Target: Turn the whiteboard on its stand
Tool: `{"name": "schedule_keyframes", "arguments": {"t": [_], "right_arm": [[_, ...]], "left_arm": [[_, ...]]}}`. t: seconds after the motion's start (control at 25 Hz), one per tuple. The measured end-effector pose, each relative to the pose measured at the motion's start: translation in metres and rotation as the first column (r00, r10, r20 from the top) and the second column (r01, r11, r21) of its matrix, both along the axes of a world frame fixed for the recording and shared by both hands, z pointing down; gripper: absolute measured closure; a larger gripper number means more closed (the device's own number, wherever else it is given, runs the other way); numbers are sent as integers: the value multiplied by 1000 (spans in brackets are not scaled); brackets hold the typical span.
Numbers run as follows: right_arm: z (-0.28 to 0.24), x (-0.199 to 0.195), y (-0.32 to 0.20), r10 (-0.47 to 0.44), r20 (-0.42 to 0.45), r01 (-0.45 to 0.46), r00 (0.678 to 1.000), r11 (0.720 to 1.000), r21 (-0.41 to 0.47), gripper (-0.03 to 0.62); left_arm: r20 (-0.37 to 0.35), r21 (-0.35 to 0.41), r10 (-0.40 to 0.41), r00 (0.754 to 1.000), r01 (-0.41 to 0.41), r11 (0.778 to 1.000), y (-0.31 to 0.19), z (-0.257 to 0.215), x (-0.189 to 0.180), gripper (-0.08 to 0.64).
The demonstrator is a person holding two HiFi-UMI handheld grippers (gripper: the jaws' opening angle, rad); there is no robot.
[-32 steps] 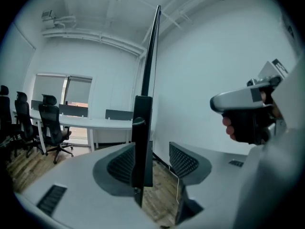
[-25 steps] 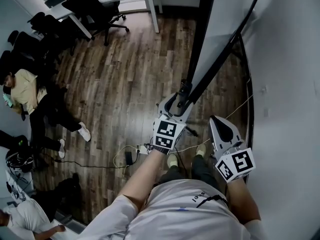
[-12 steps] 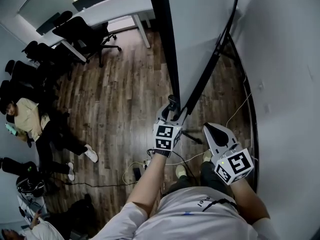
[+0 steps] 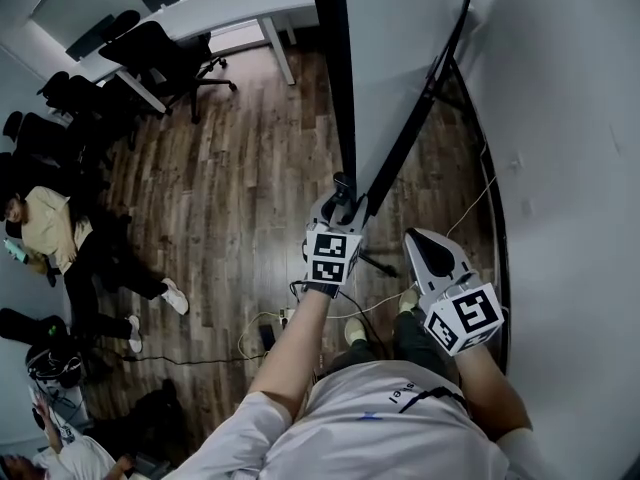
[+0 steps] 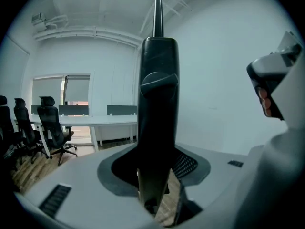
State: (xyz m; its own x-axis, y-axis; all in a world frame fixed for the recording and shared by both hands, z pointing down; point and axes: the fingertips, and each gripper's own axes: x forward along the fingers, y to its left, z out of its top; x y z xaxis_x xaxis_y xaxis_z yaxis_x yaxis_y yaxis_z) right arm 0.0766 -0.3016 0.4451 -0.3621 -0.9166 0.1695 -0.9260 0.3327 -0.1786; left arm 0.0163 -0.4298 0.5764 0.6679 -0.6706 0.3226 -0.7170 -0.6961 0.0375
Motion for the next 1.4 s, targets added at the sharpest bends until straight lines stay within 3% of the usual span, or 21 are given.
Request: {"name": "schedule_keyframes", "arguments": {"t": [0.32, 0.68, 1.4], "right_arm": [[-6, -7, 1, 57, 19, -58, 998, 998, 5, 580], [-5, -12, 19, 26, 12, -27, 1000, 1000, 7, 580], [-1, -12, 144, -190, 62, 189, 980, 982, 20, 580]], "left_arm": [[-6, 3, -9, 1000, 9, 1000, 22, 0, -14, 365], [-8, 15, -29, 1000, 30, 999, 63, -7, -25, 365], [-13, -12, -115, 993, 115, 993, 175, 0, -84, 365]]}}
